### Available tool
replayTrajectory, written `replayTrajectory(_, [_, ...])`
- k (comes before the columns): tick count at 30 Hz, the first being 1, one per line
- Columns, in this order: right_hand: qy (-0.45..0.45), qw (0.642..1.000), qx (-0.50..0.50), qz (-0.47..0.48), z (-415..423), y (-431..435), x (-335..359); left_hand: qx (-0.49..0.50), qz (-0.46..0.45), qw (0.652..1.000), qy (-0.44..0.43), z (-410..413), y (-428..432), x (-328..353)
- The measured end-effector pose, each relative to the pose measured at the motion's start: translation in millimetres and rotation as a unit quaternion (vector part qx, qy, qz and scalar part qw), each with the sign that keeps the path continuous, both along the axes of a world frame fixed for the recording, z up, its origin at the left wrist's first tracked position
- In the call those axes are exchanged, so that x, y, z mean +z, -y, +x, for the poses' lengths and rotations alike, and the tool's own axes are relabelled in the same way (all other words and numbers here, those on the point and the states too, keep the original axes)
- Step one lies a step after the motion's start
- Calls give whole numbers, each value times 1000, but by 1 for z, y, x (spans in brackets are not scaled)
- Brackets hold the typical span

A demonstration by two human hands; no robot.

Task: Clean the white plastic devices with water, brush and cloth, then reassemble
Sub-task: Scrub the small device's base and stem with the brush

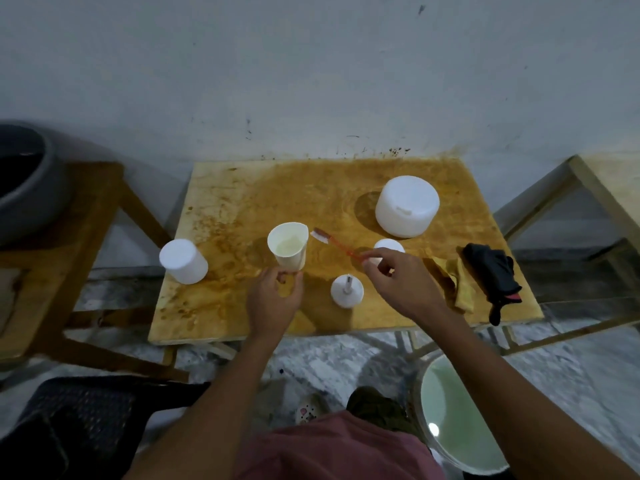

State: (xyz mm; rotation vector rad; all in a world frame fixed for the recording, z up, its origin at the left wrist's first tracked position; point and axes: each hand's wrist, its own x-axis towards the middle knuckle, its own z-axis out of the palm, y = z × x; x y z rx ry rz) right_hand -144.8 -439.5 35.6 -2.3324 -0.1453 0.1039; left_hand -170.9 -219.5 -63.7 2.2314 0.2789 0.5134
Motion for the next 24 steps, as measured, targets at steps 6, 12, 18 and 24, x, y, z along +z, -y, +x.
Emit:
replayTrajectory(6, [-13, 986, 84, -143, 43, -37, 18, 38, -55, 984, -167, 33, -19, 3])
replayTrajectory(12, [21, 942, 150, -301, 71, -72, 21, 19, -242, 955, -169, 55, -6, -1])
replayTrajectory(18, [46, 901, 216, -374, 91, -99, 21, 23, -284, 951, -124, 58, -5, -13])
replayTrajectory(24, [30, 912, 212, -350, 103, -108, 17, 19, -302, 948, -100, 58, -5, -15])
